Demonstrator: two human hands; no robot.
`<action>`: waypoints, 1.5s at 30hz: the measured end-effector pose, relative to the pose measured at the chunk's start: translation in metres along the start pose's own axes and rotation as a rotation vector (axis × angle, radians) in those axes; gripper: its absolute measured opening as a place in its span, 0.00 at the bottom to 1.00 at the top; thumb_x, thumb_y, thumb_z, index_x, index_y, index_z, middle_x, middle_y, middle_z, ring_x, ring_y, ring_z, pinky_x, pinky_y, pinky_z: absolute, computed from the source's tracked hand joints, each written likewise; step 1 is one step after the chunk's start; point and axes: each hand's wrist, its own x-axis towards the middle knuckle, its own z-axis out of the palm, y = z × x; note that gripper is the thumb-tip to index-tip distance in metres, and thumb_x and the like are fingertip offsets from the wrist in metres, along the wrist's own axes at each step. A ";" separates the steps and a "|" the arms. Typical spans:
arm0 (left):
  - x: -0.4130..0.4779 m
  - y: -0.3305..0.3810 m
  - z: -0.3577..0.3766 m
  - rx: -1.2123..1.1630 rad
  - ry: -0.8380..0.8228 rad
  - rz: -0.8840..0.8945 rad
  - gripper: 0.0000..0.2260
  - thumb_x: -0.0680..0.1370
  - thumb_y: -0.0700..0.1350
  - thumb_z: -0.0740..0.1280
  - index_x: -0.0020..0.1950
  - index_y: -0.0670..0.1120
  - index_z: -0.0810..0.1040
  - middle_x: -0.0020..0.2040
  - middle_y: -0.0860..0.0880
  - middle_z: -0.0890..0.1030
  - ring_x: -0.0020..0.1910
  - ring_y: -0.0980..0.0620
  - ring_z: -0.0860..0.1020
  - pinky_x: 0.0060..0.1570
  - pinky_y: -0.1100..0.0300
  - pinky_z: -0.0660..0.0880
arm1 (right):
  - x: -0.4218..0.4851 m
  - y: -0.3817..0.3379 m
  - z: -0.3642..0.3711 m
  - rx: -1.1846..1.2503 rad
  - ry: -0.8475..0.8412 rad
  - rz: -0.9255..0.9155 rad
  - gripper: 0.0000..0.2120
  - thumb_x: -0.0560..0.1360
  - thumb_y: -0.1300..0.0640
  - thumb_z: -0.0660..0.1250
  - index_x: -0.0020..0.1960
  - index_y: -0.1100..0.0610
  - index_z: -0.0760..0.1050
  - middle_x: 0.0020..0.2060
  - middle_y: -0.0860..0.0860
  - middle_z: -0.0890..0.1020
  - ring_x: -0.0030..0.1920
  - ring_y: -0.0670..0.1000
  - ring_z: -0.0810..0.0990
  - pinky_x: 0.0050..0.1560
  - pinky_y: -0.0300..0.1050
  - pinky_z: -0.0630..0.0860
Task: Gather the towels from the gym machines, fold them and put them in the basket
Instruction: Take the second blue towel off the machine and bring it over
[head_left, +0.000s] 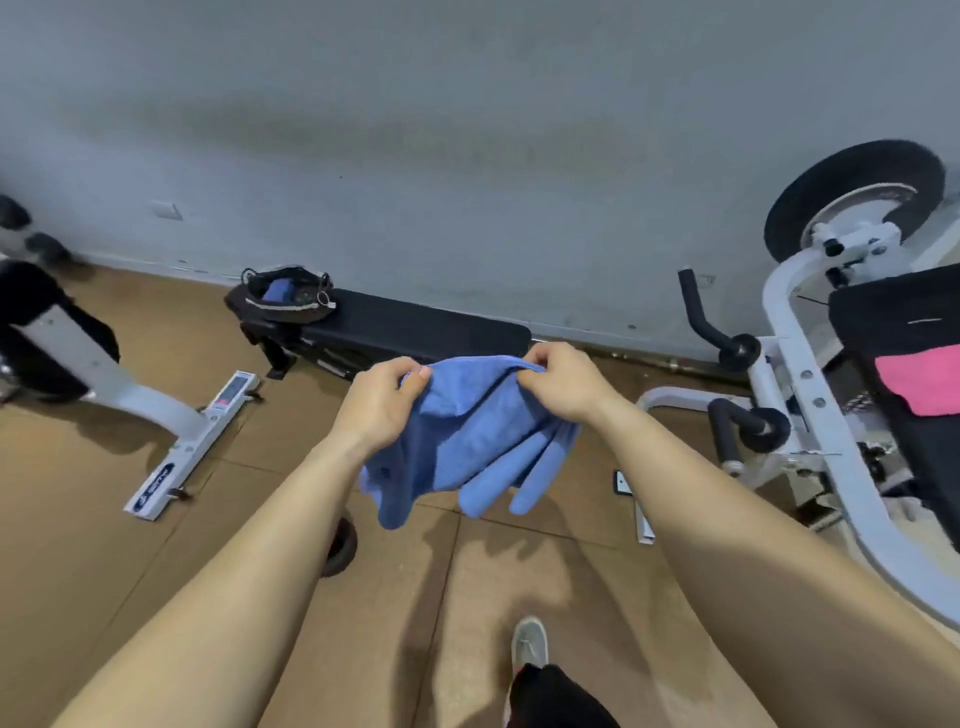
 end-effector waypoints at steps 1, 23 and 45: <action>0.005 -0.014 -0.008 0.001 0.006 -0.024 0.15 0.82 0.50 0.61 0.36 0.50 0.72 0.33 0.51 0.75 0.36 0.50 0.71 0.36 0.61 0.67 | 0.011 -0.006 0.012 -0.005 -0.034 0.002 0.05 0.73 0.58 0.63 0.41 0.53 0.77 0.37 0.48 0.81 0.40 0.49 0.77 0.37 0.42 0.71; 0.332 -0.174 -0.065 0.072 -0.070 -0.244 0.18 0.82 0.50 0.63 0.31 0.52 0.68 0.30 0.54 0.72 0.35 0.50 0.70 0.36 0.53 0.65 | 0.391 -0.046 0.087 -0.029 -0.231 0.113 0.07 0.75 0.57 0.63 0.42 0.56 0.78 0.35 0.47 0.78 0.37 0.49 0.75 0.34 0.42 0.68; 0.631 -0.342 -0.067 0.237 -0.467 -0.214 0.09 0.83 0.41 0.58 0.51 0.49 0.78 0.43 0.47 0.79 0.44 0.46 0.75 0.35 0.58 0.63 | 0.627 -0.046 0.180 -0.250 -0.248 0.401 0.23 0.80 0.37 0.56 0.36 0.52 0.69 0.31 0.49 0.76 0.33 0.50 0.75 0.33 0.47 0.68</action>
